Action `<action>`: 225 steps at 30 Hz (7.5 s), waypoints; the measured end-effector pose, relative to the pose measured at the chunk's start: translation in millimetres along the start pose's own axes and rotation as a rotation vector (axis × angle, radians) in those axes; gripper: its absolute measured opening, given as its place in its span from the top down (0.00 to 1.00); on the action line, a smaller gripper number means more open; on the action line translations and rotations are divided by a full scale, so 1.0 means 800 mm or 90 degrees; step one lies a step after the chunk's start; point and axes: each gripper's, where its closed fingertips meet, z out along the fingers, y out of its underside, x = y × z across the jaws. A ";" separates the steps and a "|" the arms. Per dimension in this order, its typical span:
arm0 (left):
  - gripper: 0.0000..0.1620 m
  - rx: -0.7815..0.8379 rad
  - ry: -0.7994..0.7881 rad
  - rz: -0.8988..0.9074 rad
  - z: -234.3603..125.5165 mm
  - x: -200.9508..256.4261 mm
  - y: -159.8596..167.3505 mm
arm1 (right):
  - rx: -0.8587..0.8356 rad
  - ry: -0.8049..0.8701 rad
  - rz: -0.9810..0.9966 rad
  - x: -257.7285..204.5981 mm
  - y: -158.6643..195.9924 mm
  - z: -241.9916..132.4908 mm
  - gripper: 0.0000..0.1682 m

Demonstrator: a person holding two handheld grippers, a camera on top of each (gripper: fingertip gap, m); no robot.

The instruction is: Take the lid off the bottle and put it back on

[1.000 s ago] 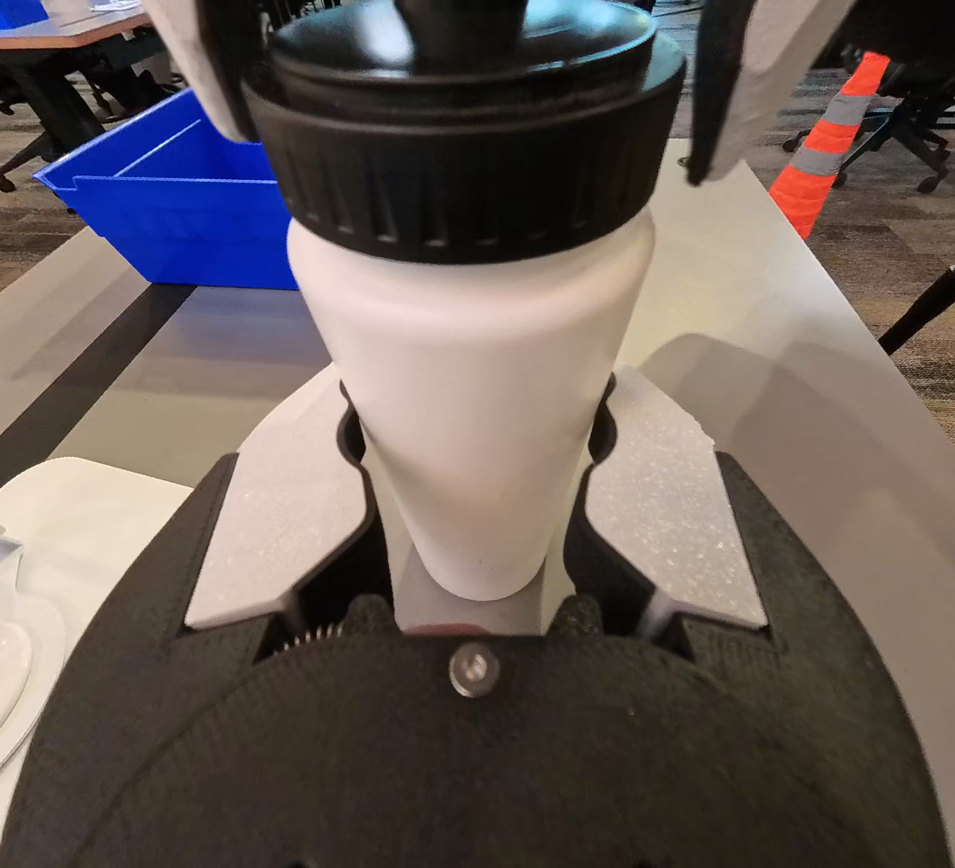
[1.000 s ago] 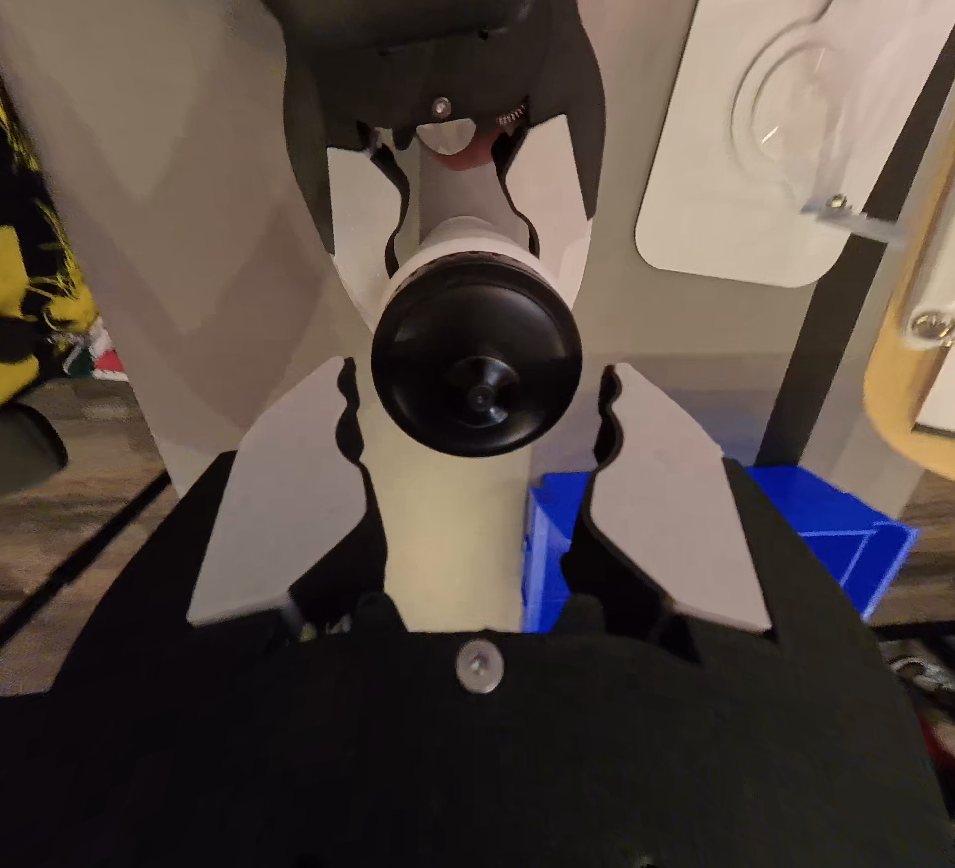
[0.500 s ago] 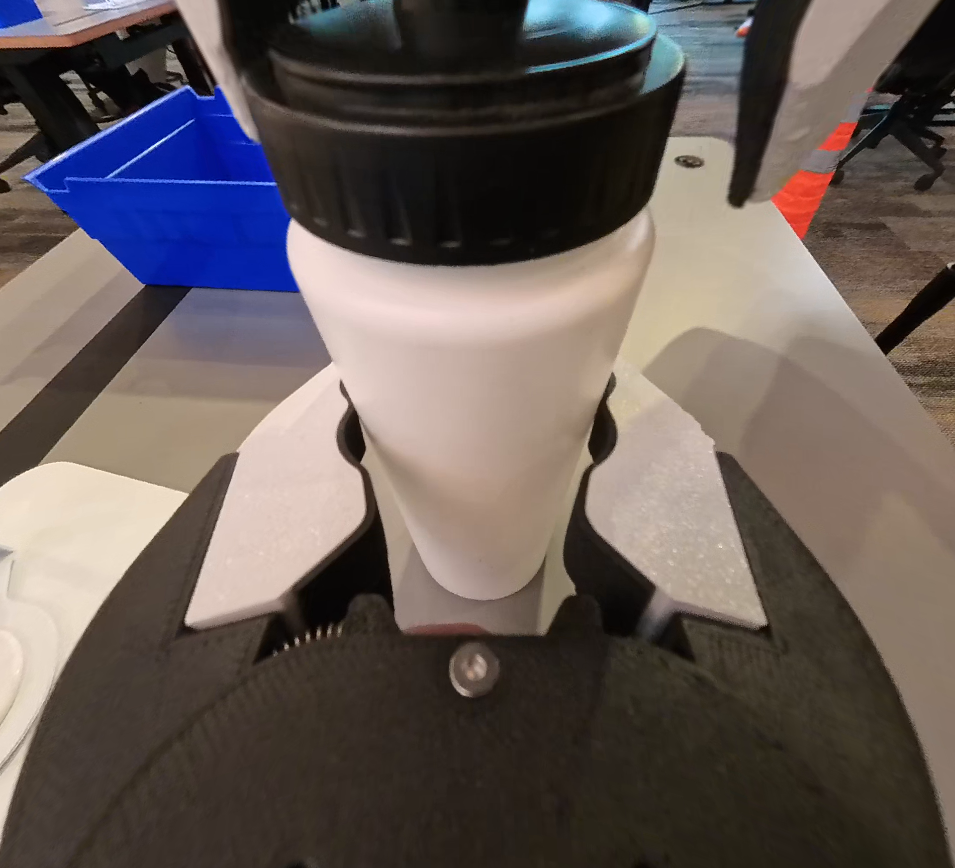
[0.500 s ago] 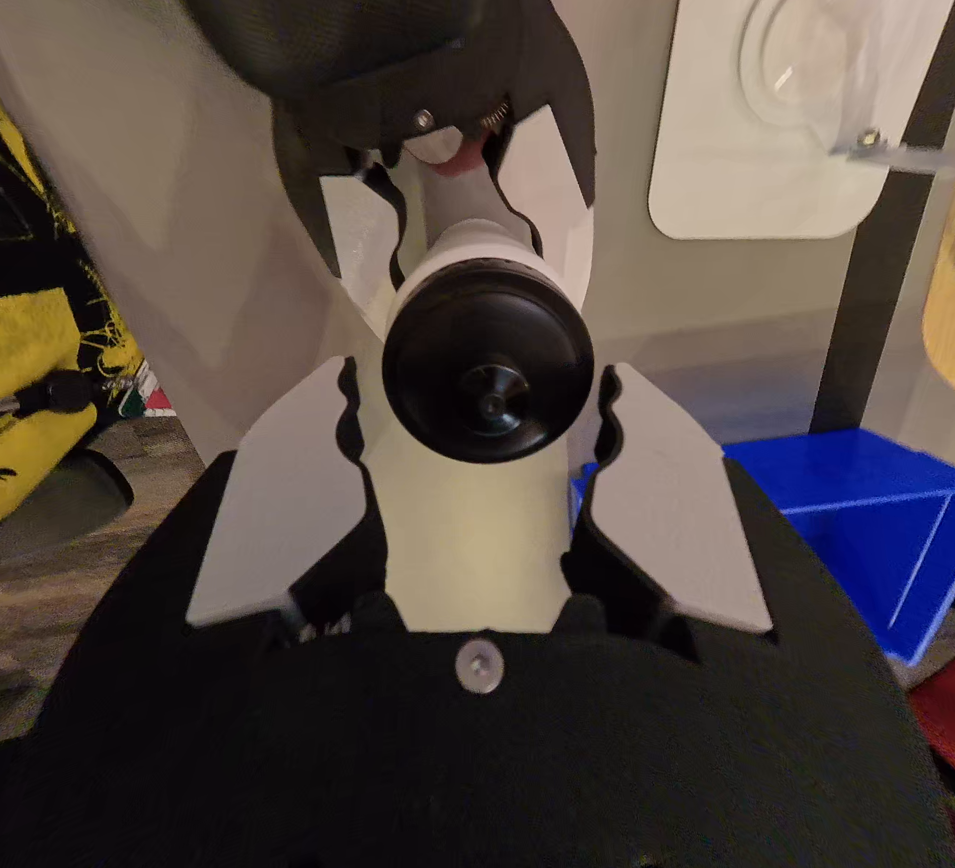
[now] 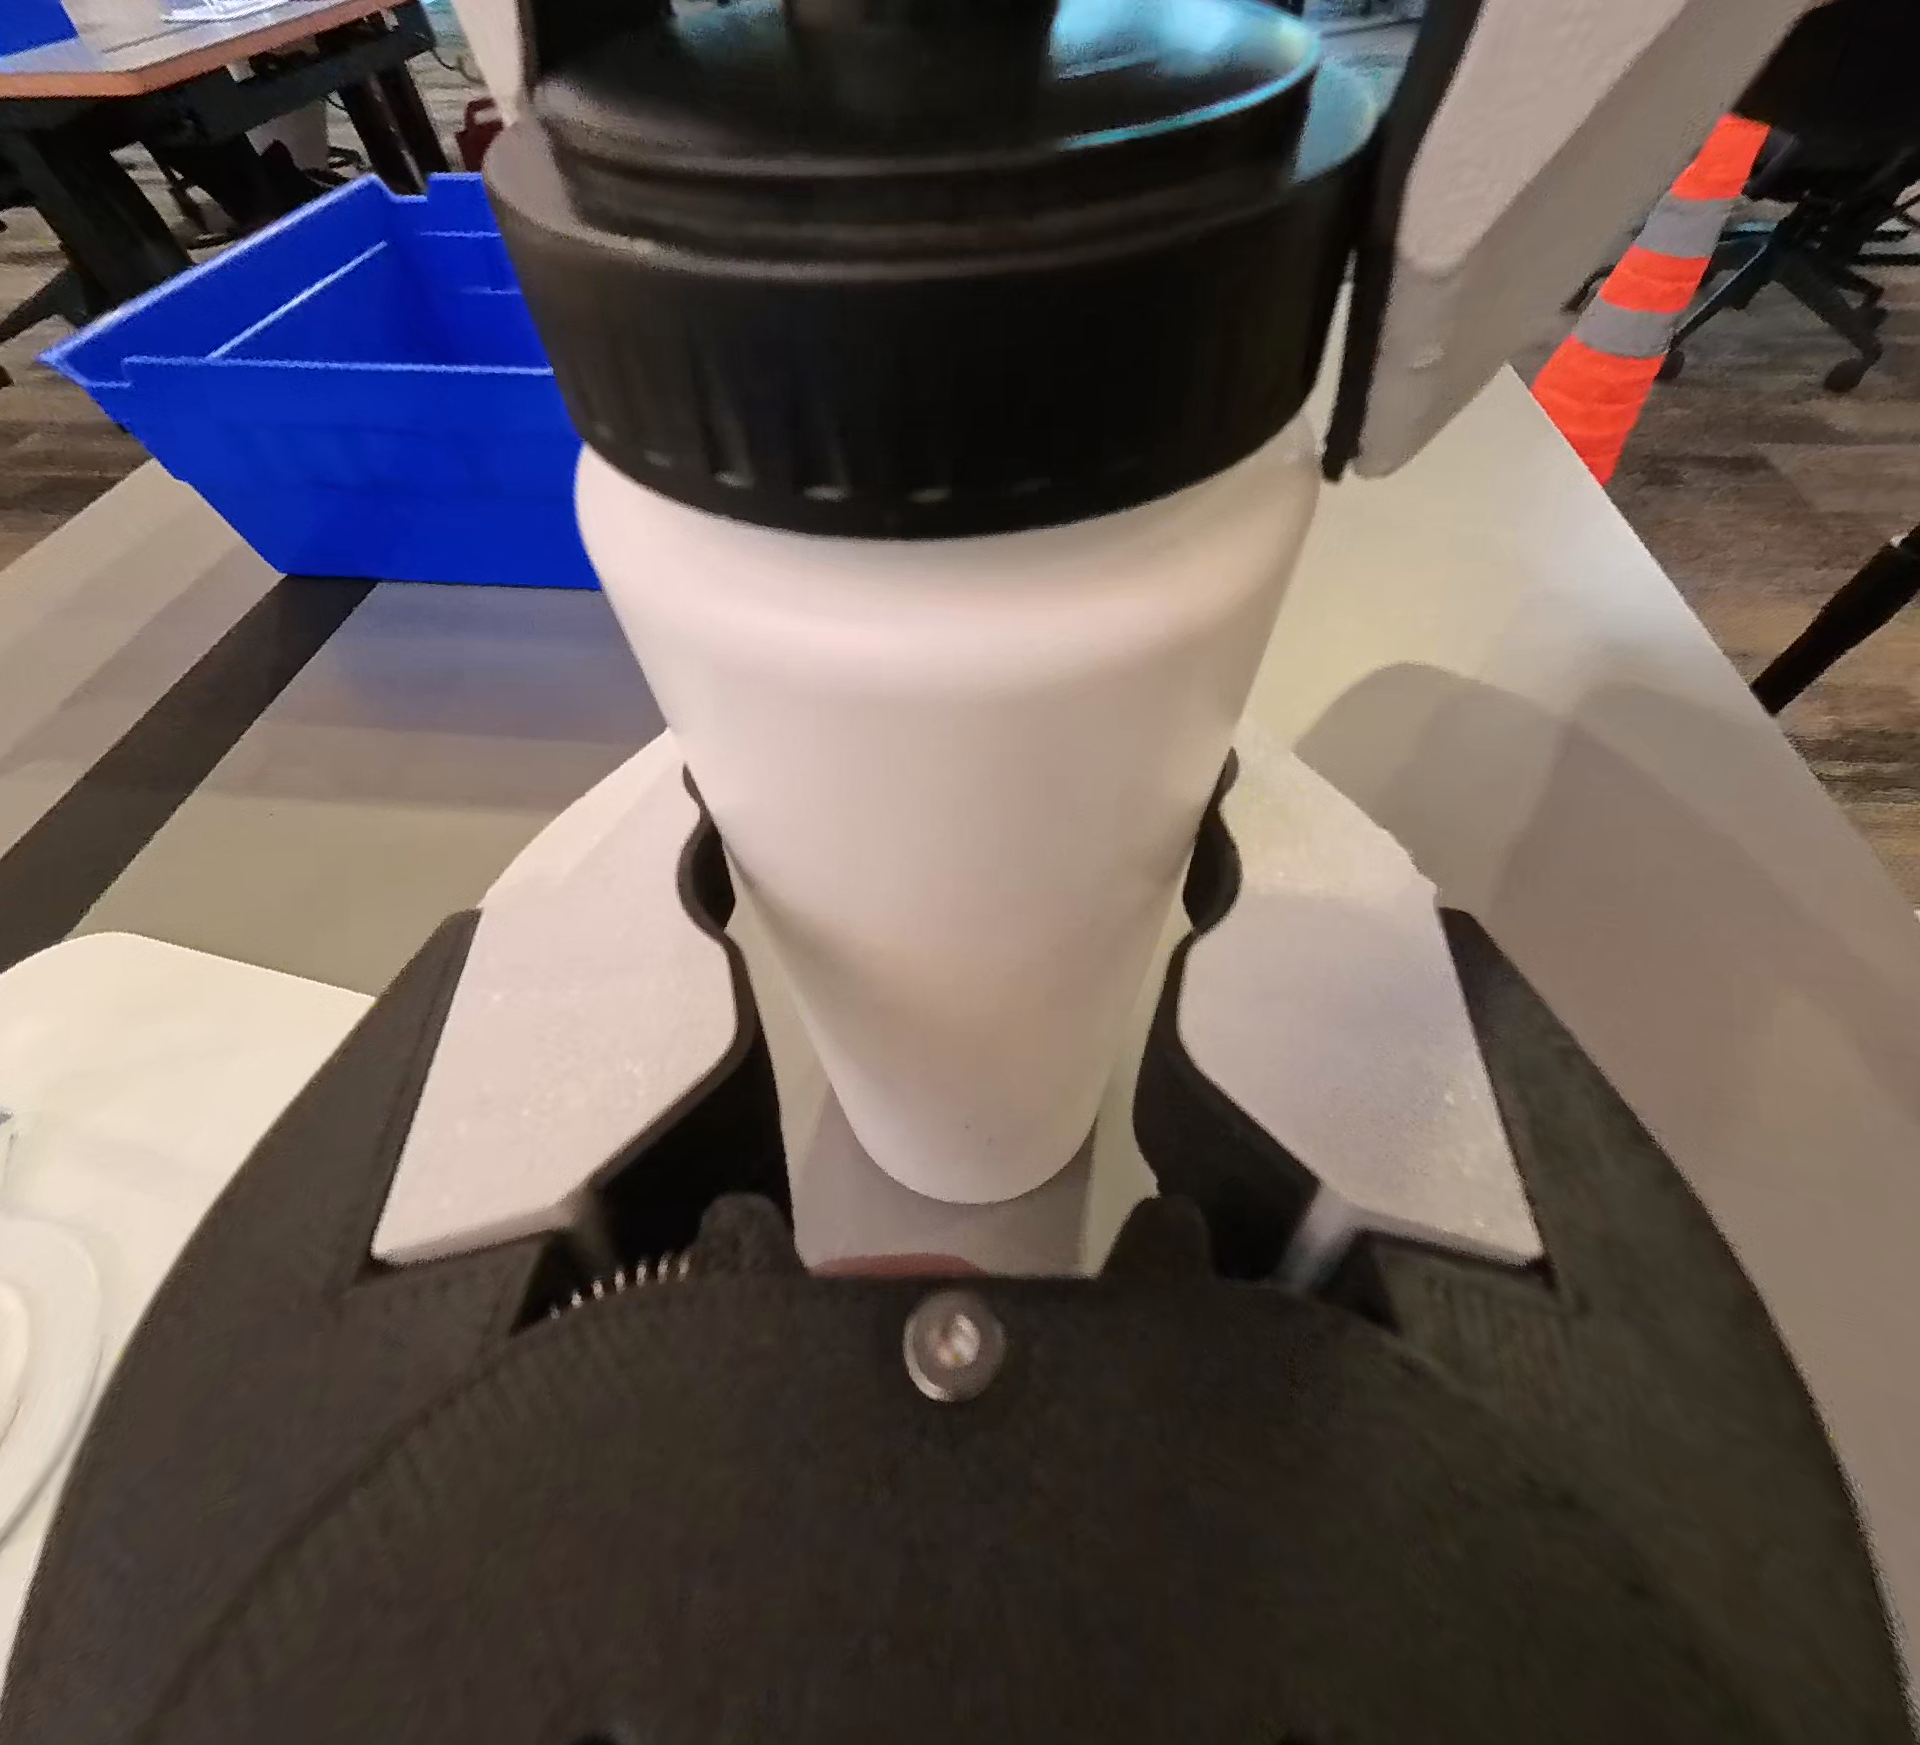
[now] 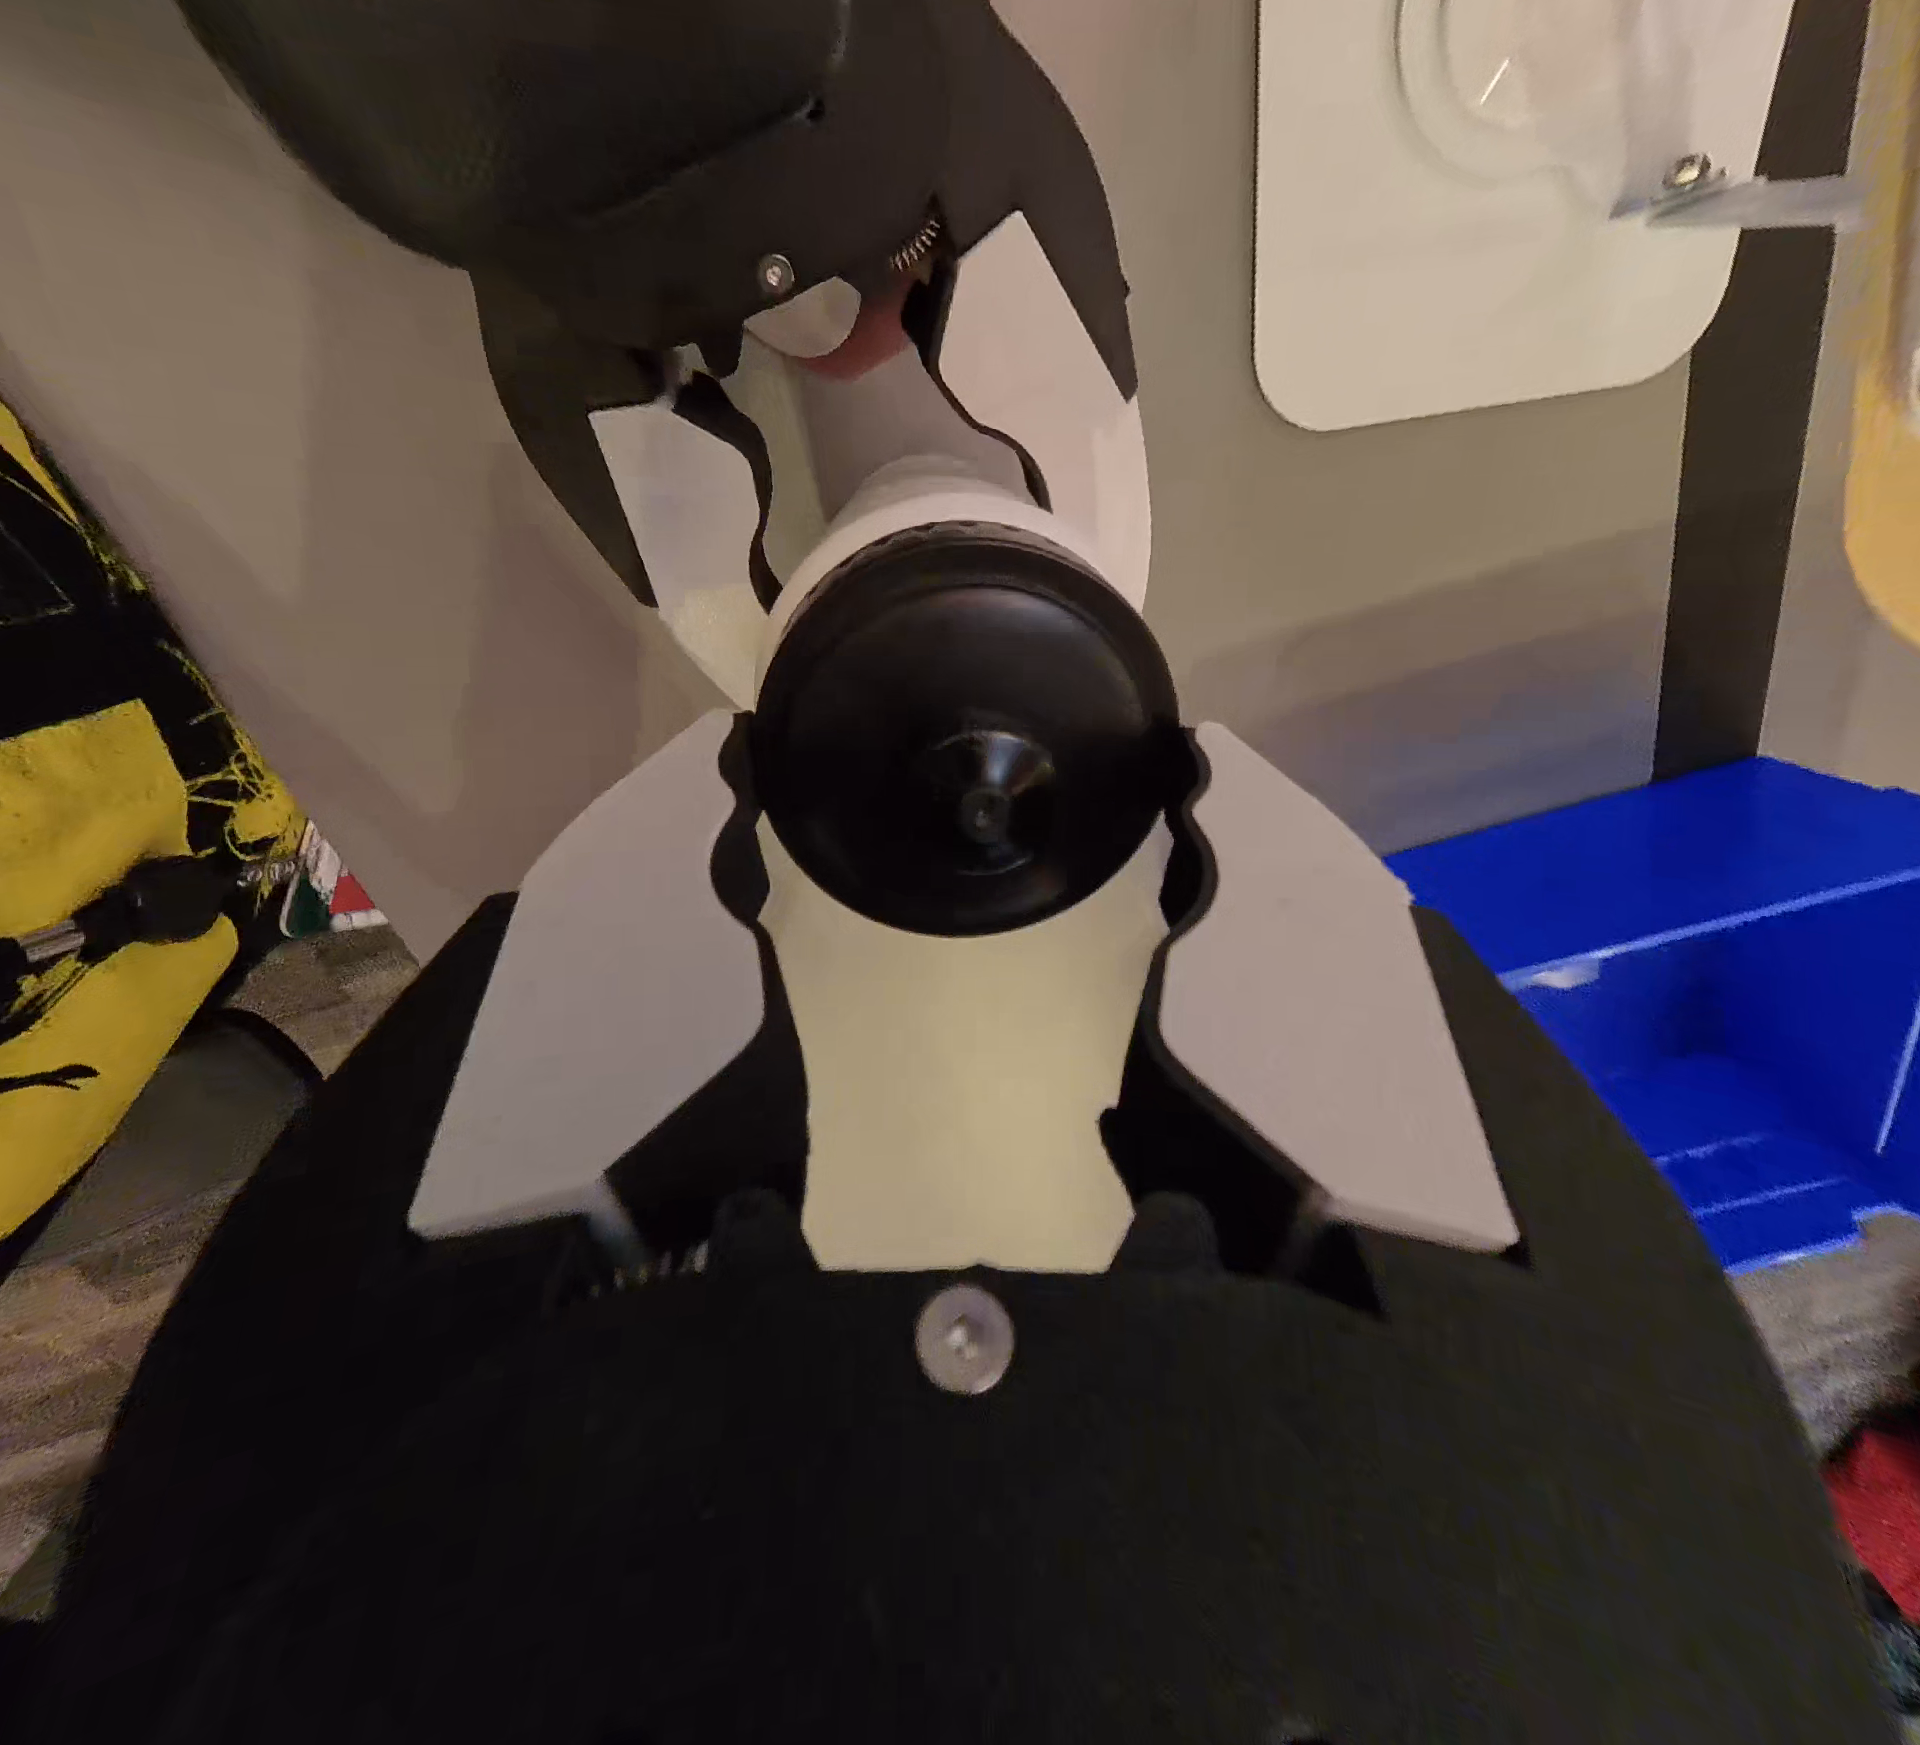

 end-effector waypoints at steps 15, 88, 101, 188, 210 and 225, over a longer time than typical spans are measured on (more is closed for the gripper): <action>0.47 0.000 0.007 0.003 0.004 0.005 -0.002 | -0.013 -0.034 -0.223 -0.004 -0.002 -0.006 0.56; 0.47 0.003 0.021 0.004 0.008 0.011 -0.003 | -0.009 -0.025 0.014 -0.007 0.012 0.000 0.55; 0.47 -0.002 0.020 0.009 0.011 0.013 -0.003 | -0.020 -0.010 -0.219 -0.004 0.015 -0.004 0.56; 0.47 0.014 0.027 -0.020 0.010 0.008 -0.005 | 0.020 -0.060 -0.013 -0.003 0.011 -0.007 0.56; 0.47 0.014 0.028 -0.018 0.008 0.007 -0.004 | 0.038 -0.066 0.046 -0.002 0.011 -0.012 0.58; 0.47 0.007 0.025 -0.002 0.009 0.008 -0.003 | -0.016 -0.039 -0.123 -0.002 0.014 -0.014 0.59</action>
